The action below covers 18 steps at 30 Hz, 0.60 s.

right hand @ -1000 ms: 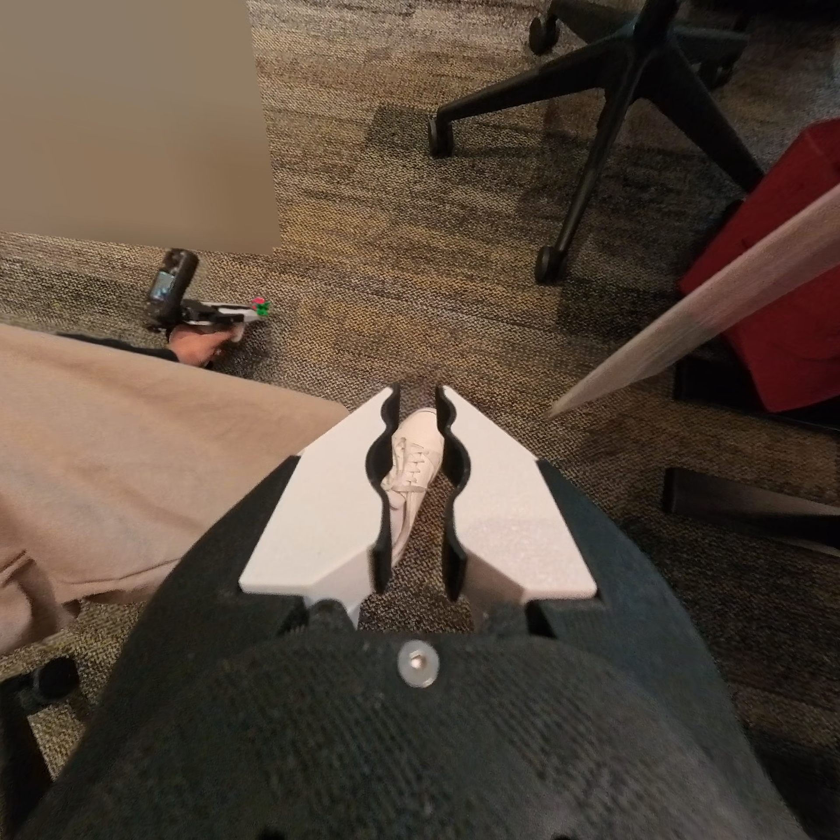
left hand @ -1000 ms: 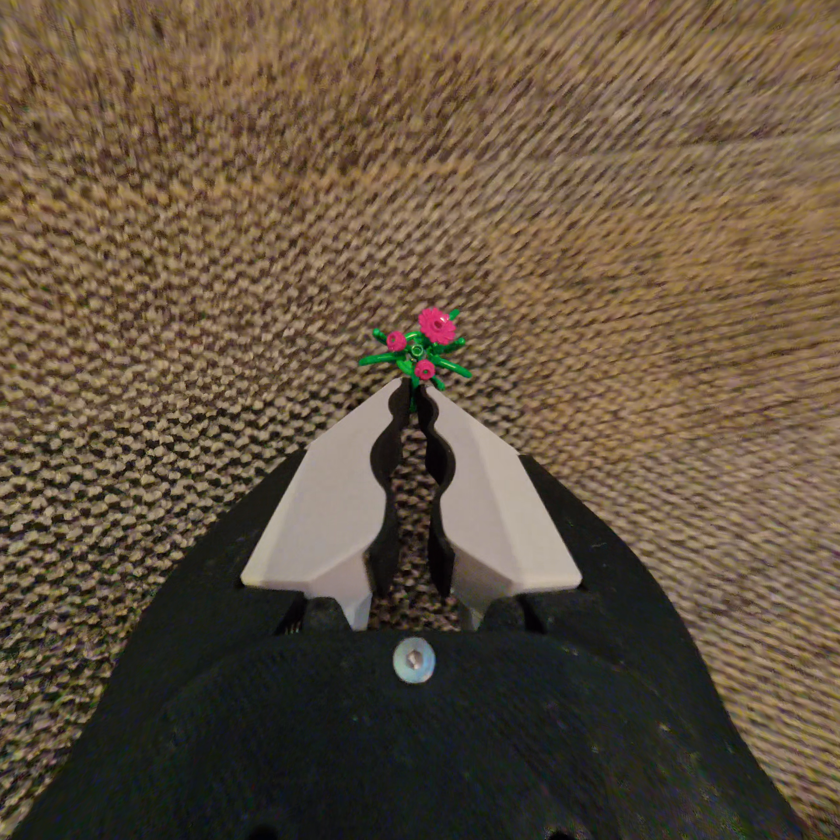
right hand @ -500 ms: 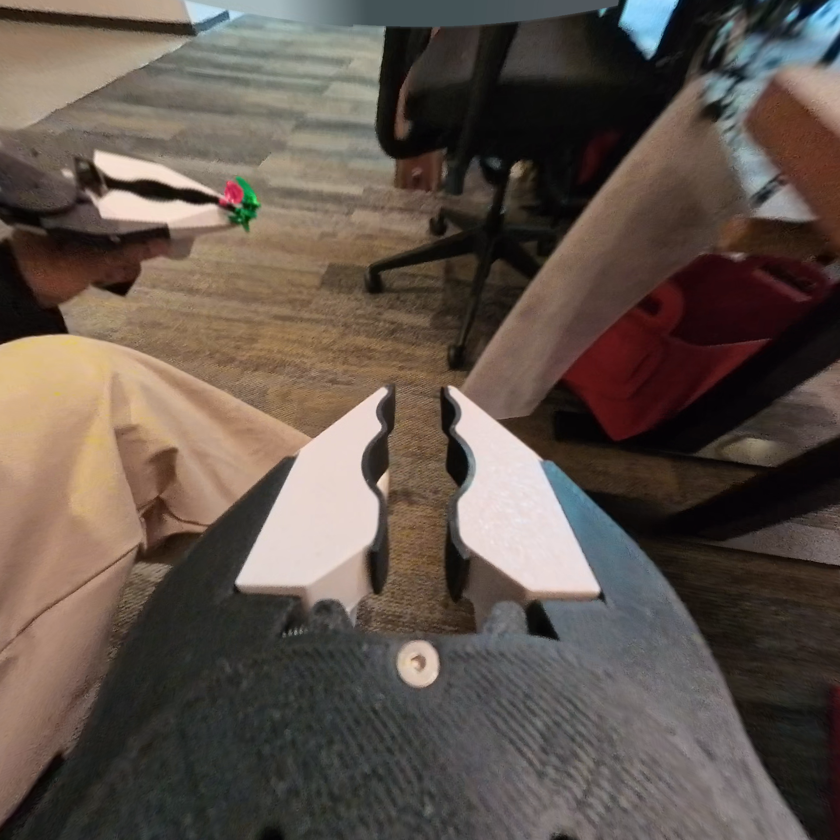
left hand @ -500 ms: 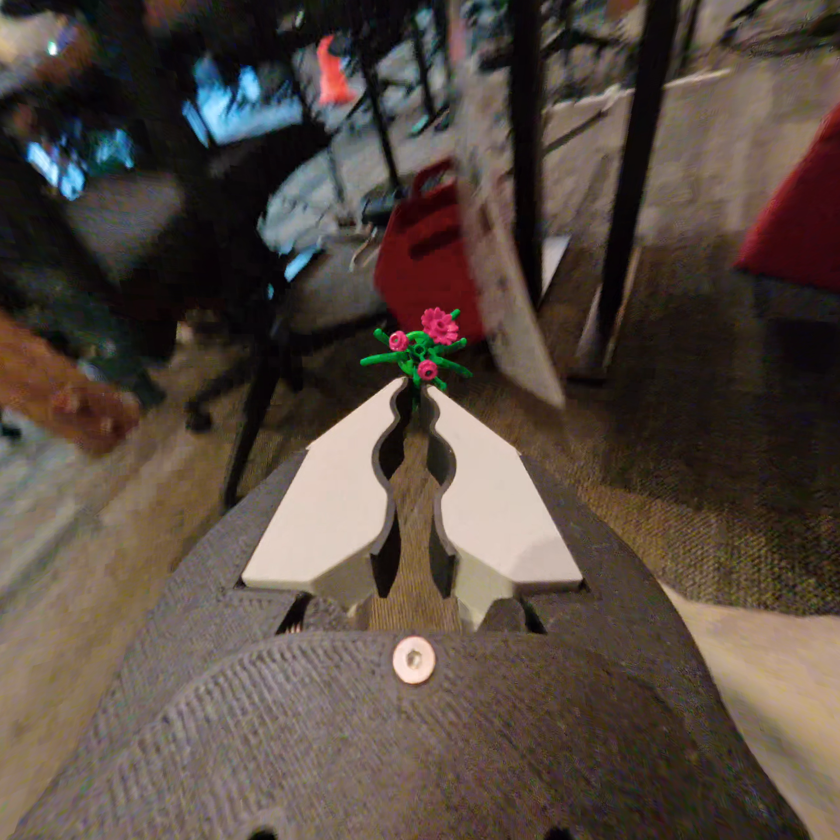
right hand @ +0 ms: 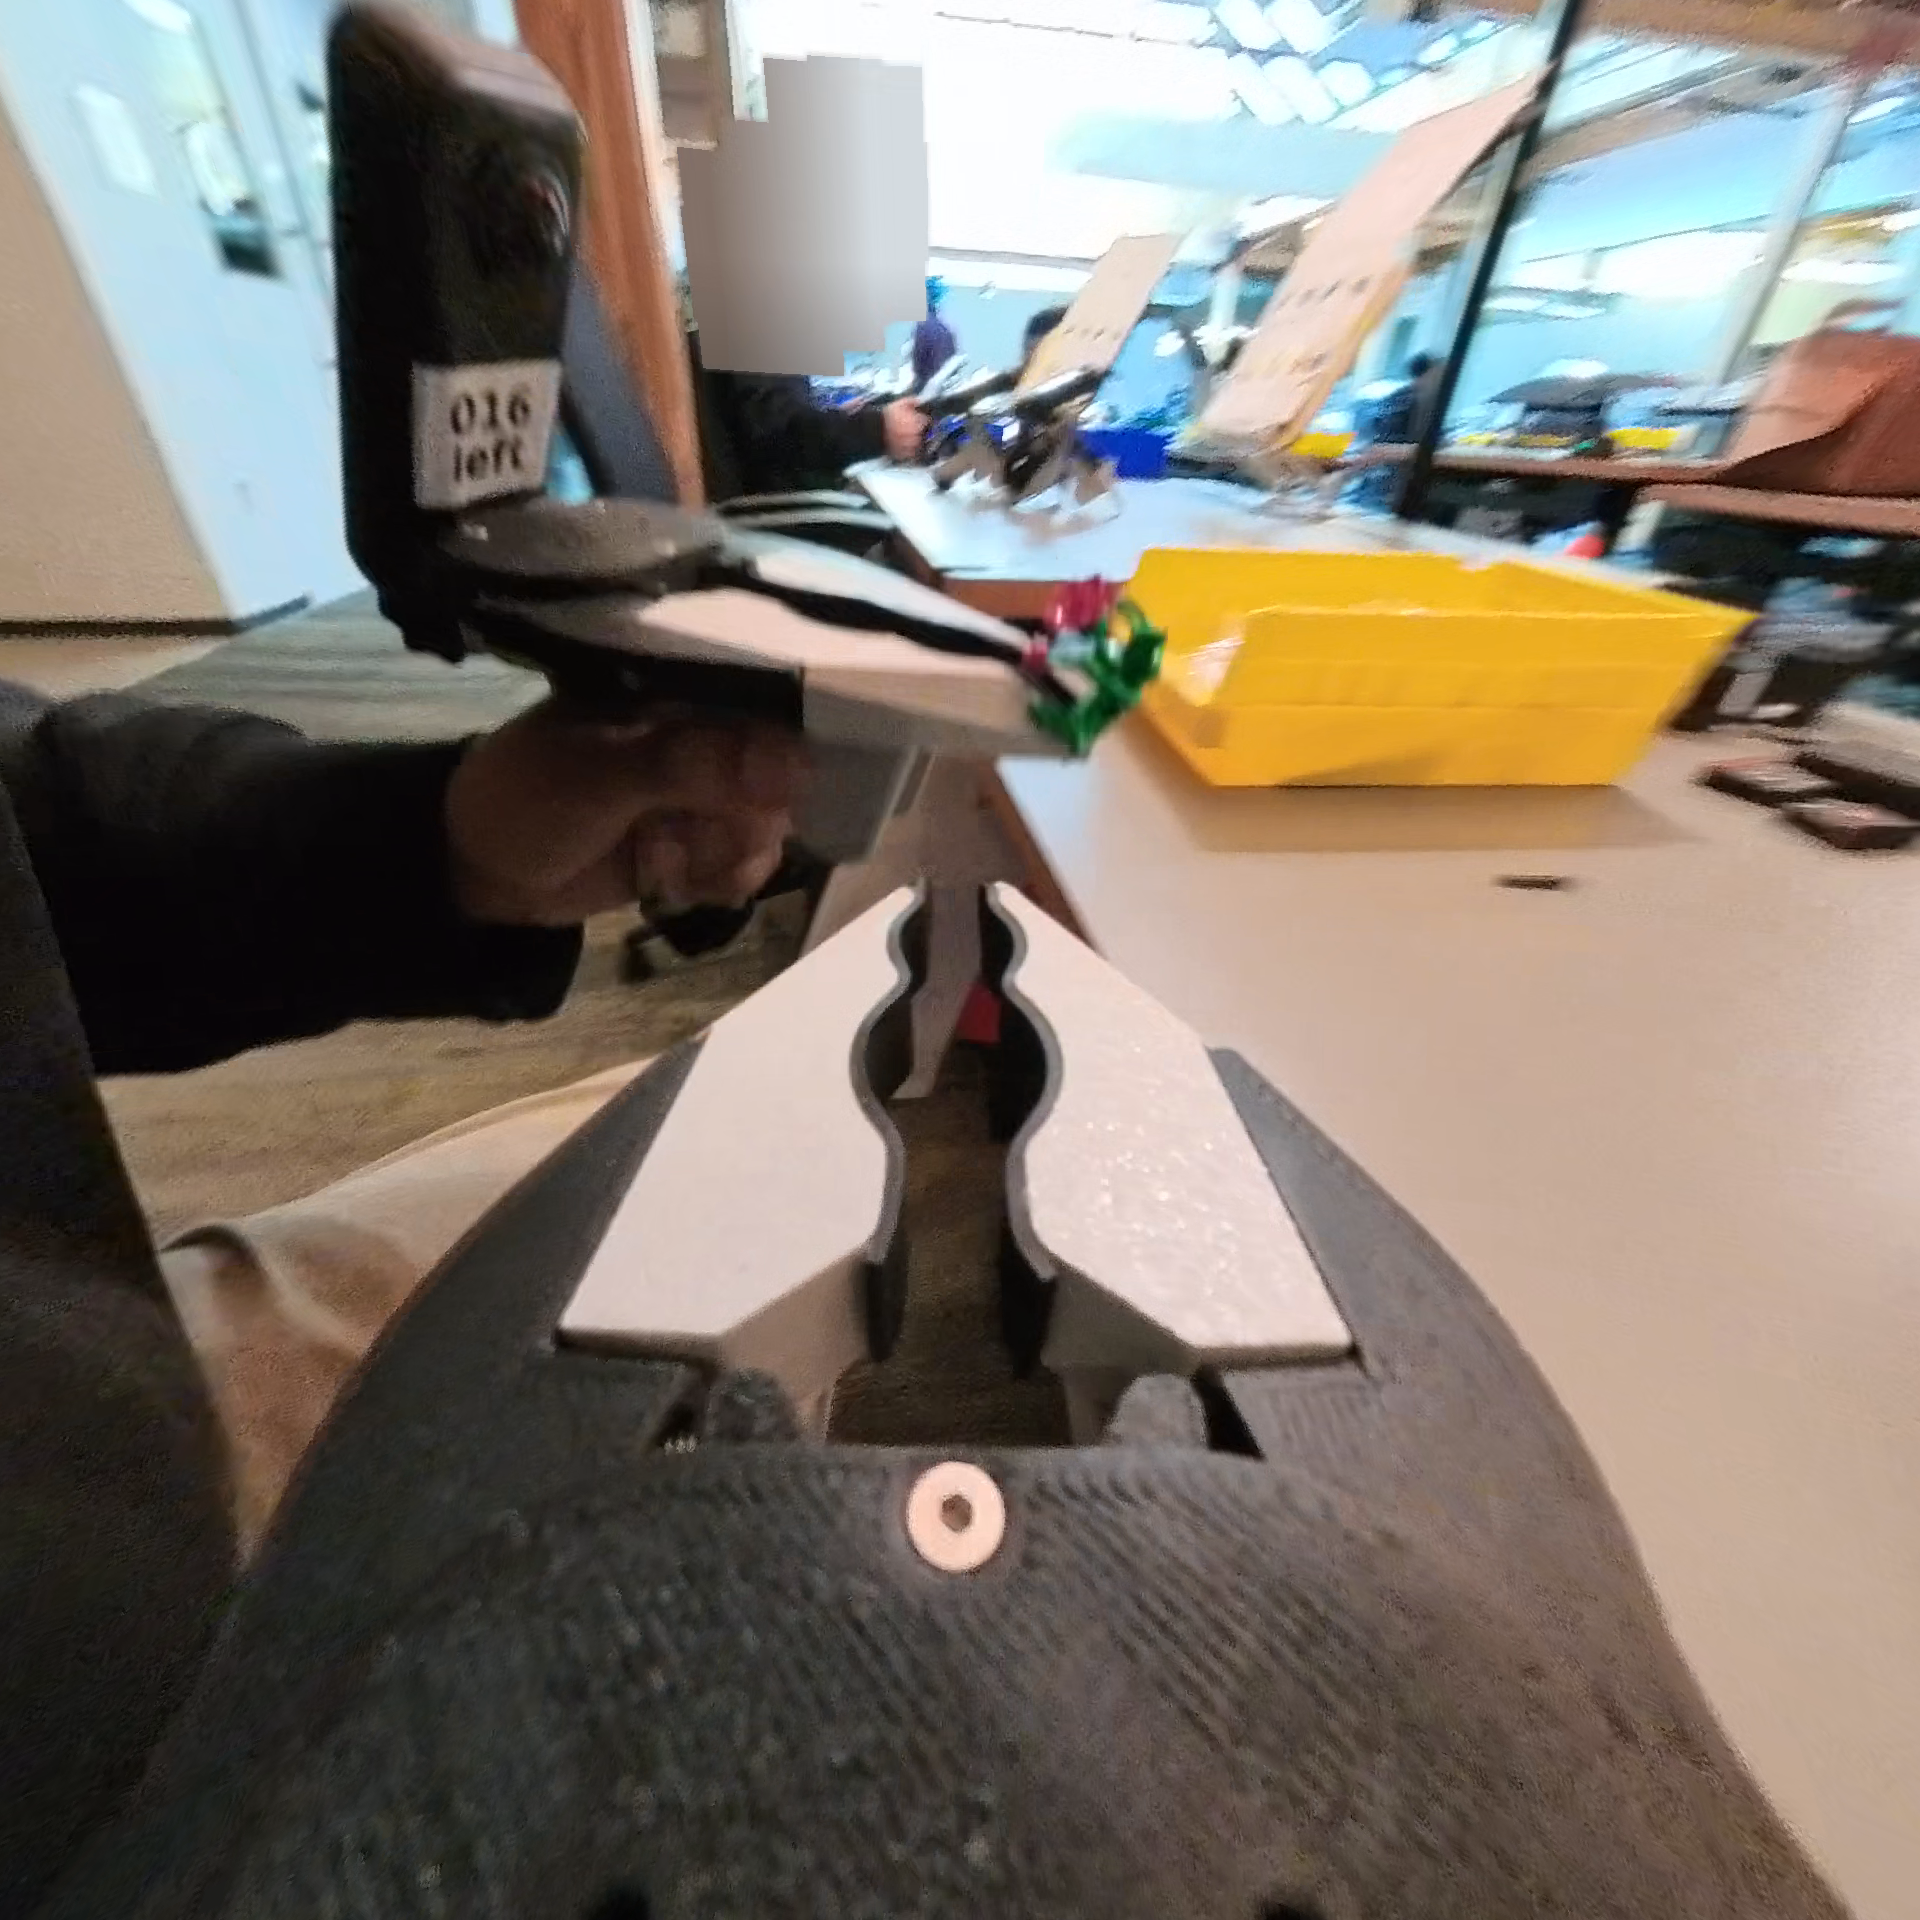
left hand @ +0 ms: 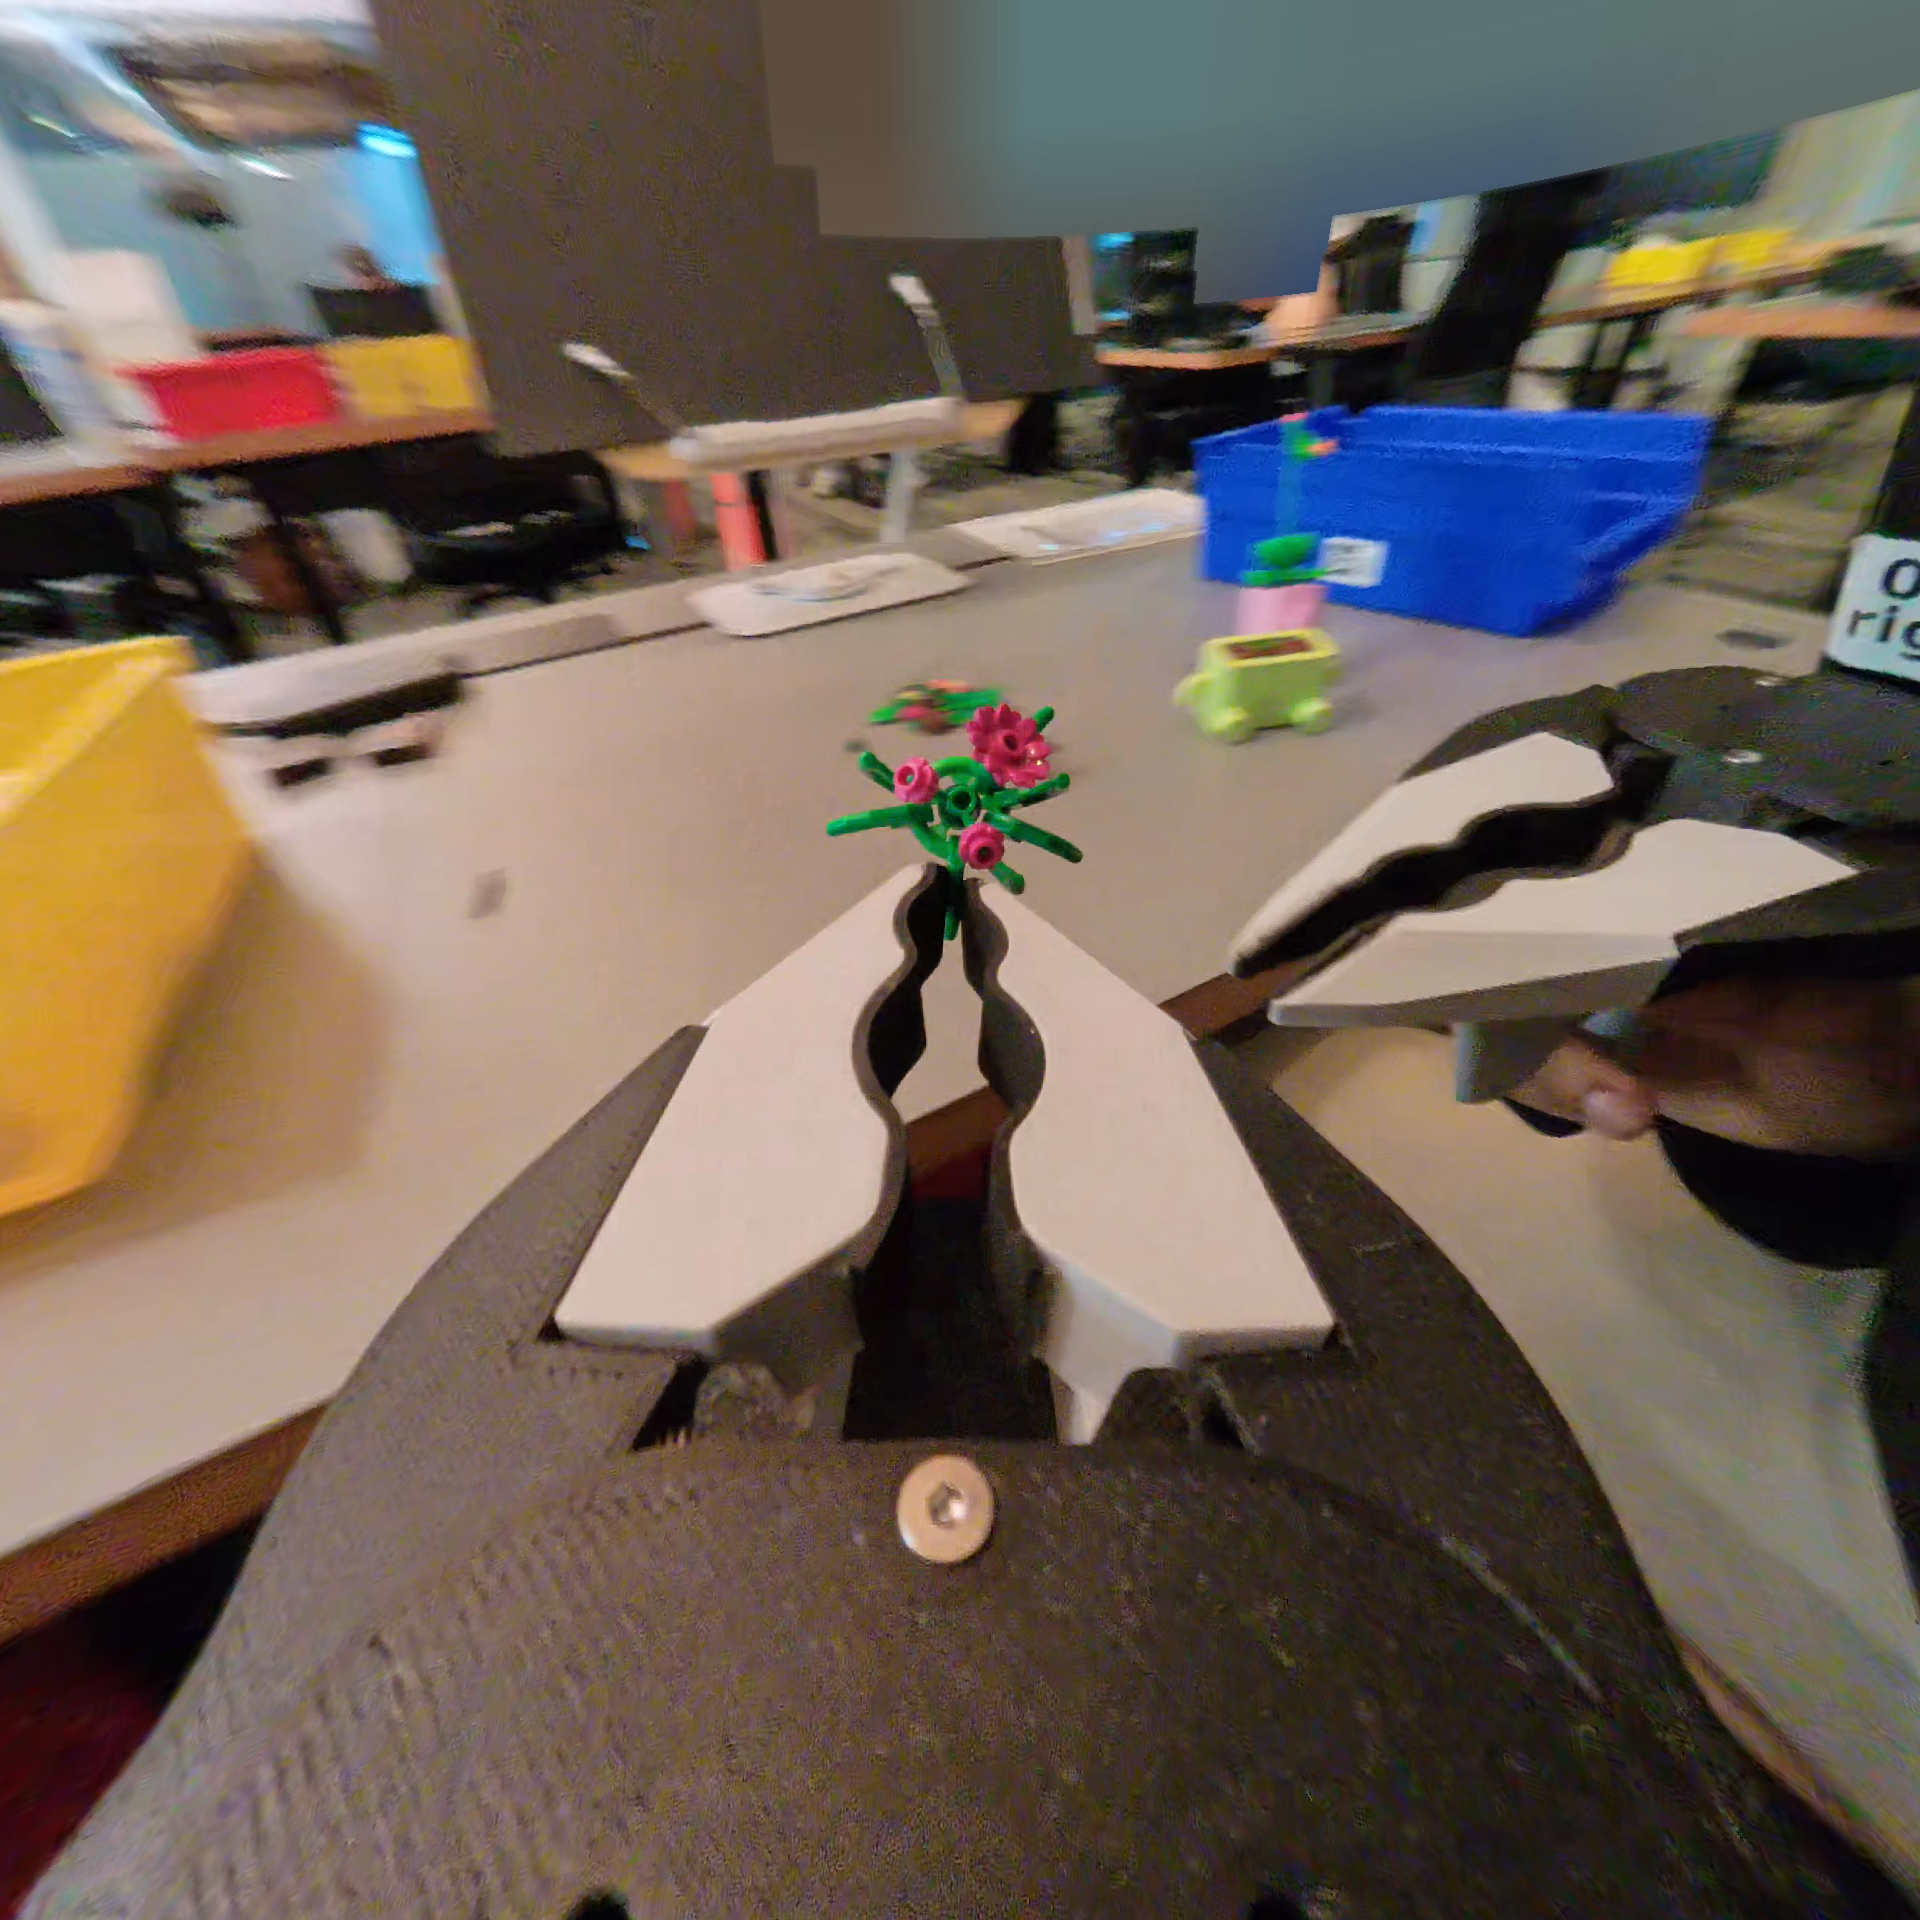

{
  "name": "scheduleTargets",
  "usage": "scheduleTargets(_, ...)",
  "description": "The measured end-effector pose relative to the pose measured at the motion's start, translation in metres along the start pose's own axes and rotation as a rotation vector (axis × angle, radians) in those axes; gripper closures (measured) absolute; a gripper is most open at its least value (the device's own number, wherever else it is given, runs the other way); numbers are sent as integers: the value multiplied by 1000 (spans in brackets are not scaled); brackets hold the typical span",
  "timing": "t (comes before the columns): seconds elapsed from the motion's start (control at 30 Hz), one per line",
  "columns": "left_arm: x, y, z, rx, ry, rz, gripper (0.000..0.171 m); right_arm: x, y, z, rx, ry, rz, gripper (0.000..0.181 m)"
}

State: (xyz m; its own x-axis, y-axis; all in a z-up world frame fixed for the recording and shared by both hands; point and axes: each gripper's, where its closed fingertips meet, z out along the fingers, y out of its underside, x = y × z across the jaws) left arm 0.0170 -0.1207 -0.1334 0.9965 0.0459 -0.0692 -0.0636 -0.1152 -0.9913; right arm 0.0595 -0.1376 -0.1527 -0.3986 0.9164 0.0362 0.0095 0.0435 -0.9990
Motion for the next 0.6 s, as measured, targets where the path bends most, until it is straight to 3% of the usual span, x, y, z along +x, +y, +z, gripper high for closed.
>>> scheduleTargets(0.1,43,3,52,-30,105,-3,171,41,-11,-61,30,160,-22,171)
scheduleTargets(0.2,62,14,84,-41,181,-45,171,83,2,-113,-9,341,-27,168)
scheduleTargets(0.27,93,12,91,-82,456,-291,171,104,9,-135,-34,413,15,167)
scheduleTargets(0.3,98,-2,90,-42,571,-447,171,114,7,-143,-28,435,41,167)
scheduleTargets(0.37,85,-6,95,-10,606,-578,171,134,-3,-151,2,463,86,168)
scheduleTargets(0.47,57,11,111,-54,530,-442,171,168,-18,-148,4,480,130,164)
scheduleTargets(0.6,39,11,127,-101,519,-378,171,188,-25,-142,11,506,171,162)
